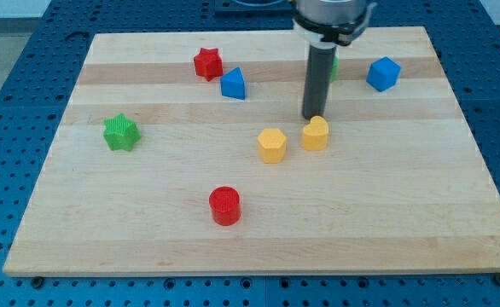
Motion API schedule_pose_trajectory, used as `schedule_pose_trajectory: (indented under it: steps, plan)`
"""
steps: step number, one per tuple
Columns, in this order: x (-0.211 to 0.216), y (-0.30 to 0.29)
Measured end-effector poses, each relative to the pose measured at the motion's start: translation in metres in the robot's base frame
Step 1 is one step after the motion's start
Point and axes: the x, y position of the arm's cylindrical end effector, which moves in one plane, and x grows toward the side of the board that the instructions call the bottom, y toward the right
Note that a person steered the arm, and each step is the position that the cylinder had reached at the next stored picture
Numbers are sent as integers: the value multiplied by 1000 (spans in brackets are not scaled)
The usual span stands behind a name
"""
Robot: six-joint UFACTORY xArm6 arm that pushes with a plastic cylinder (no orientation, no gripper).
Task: Push the blue triangle closer to the green circle
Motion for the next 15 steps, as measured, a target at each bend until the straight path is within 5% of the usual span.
schedule_pose_trajectory:
  steps: [4,5,8,15]
  plan:
    - [22,-148]
    - [-36,-163]
    - [-59,-157]
    - [-67,-15]
